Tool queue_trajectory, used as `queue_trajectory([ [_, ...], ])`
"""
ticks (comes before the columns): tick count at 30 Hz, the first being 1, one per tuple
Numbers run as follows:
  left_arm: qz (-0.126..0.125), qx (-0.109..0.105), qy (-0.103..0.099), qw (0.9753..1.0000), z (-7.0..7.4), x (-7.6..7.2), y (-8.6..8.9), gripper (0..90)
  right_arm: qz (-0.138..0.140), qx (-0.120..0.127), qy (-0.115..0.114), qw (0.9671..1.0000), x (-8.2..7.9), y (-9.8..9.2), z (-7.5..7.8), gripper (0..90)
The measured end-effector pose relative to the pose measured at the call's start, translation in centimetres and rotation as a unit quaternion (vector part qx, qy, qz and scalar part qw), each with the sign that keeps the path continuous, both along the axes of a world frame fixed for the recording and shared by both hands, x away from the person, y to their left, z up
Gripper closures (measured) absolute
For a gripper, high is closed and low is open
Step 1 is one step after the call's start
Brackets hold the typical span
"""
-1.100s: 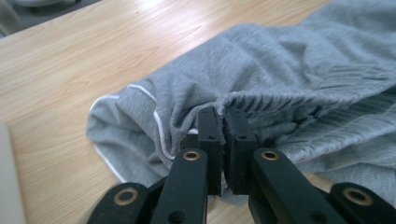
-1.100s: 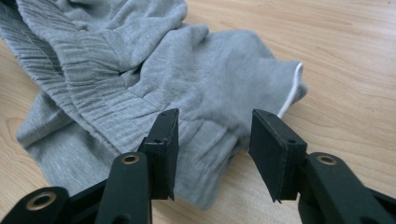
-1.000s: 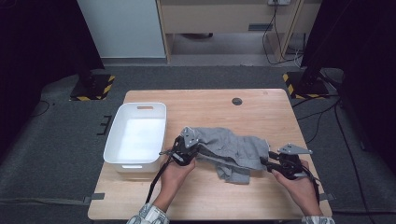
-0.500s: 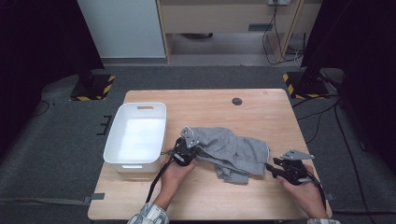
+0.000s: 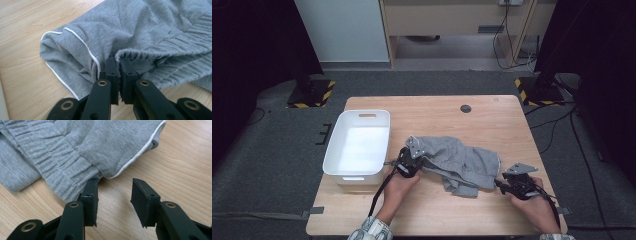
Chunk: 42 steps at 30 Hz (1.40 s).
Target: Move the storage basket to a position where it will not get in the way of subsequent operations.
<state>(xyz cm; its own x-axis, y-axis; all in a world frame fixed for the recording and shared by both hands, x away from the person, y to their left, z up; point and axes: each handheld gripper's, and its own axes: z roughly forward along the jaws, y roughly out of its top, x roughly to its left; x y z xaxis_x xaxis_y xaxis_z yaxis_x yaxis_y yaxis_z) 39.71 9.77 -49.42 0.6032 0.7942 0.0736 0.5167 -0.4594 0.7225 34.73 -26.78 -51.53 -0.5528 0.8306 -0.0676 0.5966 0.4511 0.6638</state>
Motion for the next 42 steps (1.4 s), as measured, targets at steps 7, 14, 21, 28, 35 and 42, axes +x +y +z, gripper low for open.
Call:
queue_trajectory([
  [7,-0.005,0.0,0.0,1.0,-0.1,-0.3,0.0,86.5,-0.007,0.025,-0.005,0.9996,-0.1,-0.1,0.5,55.3],
  [14,-0.018,0.008,0.004,0.9998,-0.5,-1.4,-0.1,86.5,0.012,0.055,-0.008,0.9984,-0.4,0.7,1.0,51.3],
  [21,-0.019,0.007,0.007,0.9998,-0.9,-1.6,0.1,86.4,0.023,0.055,0.007,0.9982,-0.2,1.8,0.4,43.5],
  [28,-0.021,0.012,0.011,0.9996,-1.5,-2.0,0.3,86.3,0.03,0.042,0.022,0.9984,-0.2,2.5,-0.4,38.3],
  [35,-0.023,0.014,0.013,0.9996,-1.8,-2.2,0.3,86.2,0.039,0.028,0.027,0.9985,-0.3,2.4,-0.7,54.8],
  [42,-0.023,0.013,0.014,0.9996,-2.0,-2.4,0.3,86.2,0.047,0.027,0.029,0.9981,0.1,2.7,-0.5,73.9],
])
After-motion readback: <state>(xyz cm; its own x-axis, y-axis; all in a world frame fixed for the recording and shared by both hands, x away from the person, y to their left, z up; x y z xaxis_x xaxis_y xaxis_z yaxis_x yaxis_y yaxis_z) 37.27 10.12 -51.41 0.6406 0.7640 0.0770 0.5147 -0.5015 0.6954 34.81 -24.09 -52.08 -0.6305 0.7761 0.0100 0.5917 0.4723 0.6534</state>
